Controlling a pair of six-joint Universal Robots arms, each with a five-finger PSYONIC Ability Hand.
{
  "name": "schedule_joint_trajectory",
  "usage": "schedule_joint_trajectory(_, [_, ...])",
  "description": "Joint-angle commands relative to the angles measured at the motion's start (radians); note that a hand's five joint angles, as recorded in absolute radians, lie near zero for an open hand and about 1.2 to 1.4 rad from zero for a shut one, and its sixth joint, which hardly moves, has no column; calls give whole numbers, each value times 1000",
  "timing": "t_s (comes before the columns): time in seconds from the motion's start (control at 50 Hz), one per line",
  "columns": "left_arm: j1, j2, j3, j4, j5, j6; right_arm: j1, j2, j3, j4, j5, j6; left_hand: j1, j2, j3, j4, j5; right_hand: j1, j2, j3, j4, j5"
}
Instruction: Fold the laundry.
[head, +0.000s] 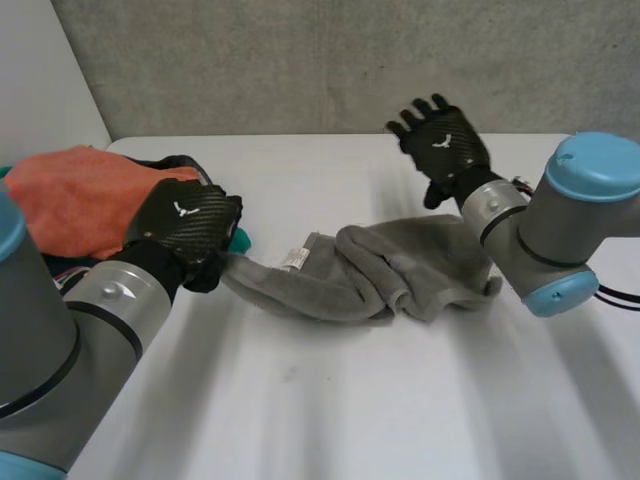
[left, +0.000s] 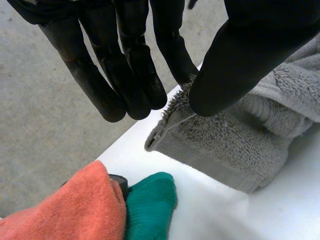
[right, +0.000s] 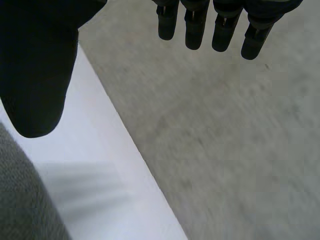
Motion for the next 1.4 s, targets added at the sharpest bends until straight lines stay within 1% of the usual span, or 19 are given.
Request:
schedule_joint_trajectory(0.02, [18,67,-11,-14,23,-4,-28,-154,53,278,131,142,275,203,212,201,219,-51,-36,-33,-33,-48])
schedule_joint_trajectory(0.08, [18,99,-15,-15,34,-4,-28,-192,52,551,112,182,275,203,212,201,219,-4,10,13,14,-2])
schedule_joint_trajectory(0.18, [16,125,-18,-22,37,-2,-9,-217,73,791,112,229,275,203,212,201,219,204,219,222,222,207])
schedule_joint_trajectory(0.26, [21,132,-23,-25,37,1,17,-235,131,773,131,258,275,203,212,201,219,254,269,272,272,257])
schedule_joint_trajectory(0.38, [33,138,-32,-34,37,-1,55,-242,229,624,152,231,275,203,212,201,219,263,278,281,281,266])
schedule_joint_trajectory(0.5, [56,135,-40,-31,52,1,84,-177,243,538,177,191,275,203,212,201,219,254,269,272,272,257])
schedule_joint_trajectory(0.52, [59,135,-40,-32,54,1,86,-170,242,529,186,188,275,203,212,201,219,310,324,327,328,312])
schedule_joint_trajectory(0.54, [67,135,-40,-34,60,1,86,-162,234,517,207,185,275,203,212,201,219,581,595,598,599,583])
schedule_joint_trajectory(0.62, [91,135,-40,-34,72,1,75,-160,205,452,272,180,275,203,212,201,219,1169,1184,1187,1187,1172])
schedule_joint_trajectory(0.7, [111,139,-38,-34,85,2,26,-192,176,399,293,183,275,203,212,201,219,1171,1186,1188,1189,1174])
schedule_joint_trajectory(0.8, [127,138,-41,-35,92,4,-61,-193,101,371,224,197,275,203,212,201,219,1171,1186,1188,1189,1174])
schedule_joint_trajectory(0.88, [130,133,-46,-37,94,10,-127,-104,-16,380,197,203,275,203,212,201,219,1171,1186,1188,1189,1174])
schedule_joint_trajectory(1.0, [120,64,-44,-31,98,35,-178,80,-217,458,249,200,275,203,212,201,219,1171,1186,1188,1189,1174])
schedule_joint_trajectory(1.06, [120,20,-32,-28,94,54,-186,136,-290,475,270,197,275,203,212,201,219,1019,1033,1036,1037,1021])
schedule_joint_trajectory(1.1, [120,-3,-18,-31,88,64,-186,147,-313,481,285,200,275,203,212,201,219,656,671,674,674,659])
schedule_joint_trajectory(1.12, [120,-9,-15,-32,85,65,-183,145,-321,487,304,203,275,203,212,201,219,186,201,203,204,189])
schedule_joint_trajectory(1.18, [119,-20,-8,-32,79,65,-170,105,-306,510,330,208,275,203,212,201,219,-51,-36,-33,-33,-48])
schedule_joint_trajectory(1.32, [123,-19,-9,-32,78,58,-130,-100,-107,610,272,183,275,203,212,201,219,-51,-36,-33,-33,-48])
schedule_joint_trajectory(1.4, [125,-7,-11,-34,82,53,-114,-210,43,639,198,90,275,203,212,201,219,210,224,227,228,212])
